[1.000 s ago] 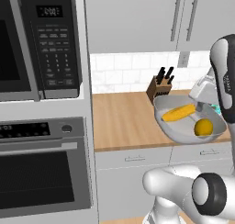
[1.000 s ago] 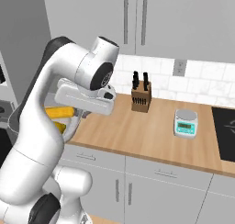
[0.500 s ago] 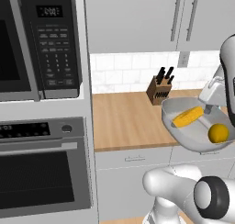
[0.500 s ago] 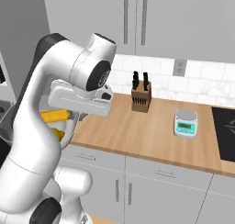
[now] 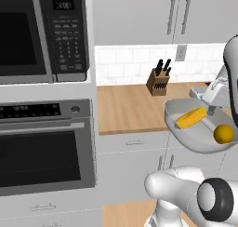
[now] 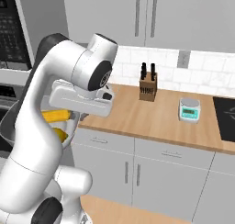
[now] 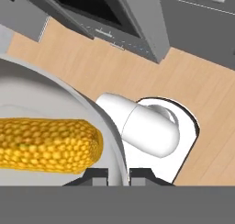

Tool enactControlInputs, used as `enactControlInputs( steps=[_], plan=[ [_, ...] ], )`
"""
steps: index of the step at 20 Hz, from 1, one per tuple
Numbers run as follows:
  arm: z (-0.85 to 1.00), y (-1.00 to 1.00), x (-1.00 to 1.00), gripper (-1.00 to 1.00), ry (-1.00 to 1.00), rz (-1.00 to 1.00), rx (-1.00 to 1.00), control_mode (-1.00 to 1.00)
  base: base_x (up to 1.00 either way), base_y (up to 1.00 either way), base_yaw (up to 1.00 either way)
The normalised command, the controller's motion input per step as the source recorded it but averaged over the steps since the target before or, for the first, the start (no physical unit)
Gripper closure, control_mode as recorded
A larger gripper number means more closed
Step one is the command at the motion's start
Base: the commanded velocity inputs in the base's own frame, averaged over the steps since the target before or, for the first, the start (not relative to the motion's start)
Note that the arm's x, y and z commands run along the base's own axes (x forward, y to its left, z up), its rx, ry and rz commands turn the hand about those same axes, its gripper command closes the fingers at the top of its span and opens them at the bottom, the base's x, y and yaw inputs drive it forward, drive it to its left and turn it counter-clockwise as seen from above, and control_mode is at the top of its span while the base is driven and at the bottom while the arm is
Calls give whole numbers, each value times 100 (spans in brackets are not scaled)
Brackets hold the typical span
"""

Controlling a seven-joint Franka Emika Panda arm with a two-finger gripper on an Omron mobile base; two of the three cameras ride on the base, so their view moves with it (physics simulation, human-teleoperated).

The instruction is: Take the meat container that has the fish and place it on the second highest rack of the freezer. Then take the vegetable container that has the lemon and corn and place it on the highest rack of the freezer.

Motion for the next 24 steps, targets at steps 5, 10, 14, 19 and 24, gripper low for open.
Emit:
enactControlInputs(
  steps=[5,10,14,19,24],
  plan=[
    [0,0,0,100,0,0,0,100,-2,91,0],
    [0,0,0,100,0,0,0,100,-10,100,0],
    [0,0,0,100,0,0,0,100,-36,100,0],
    [0,0,0,100,0,0,0,100,-37,100,0],
    [0,0,0,100,0,0,0,100,-18,100,0]
  ],
)
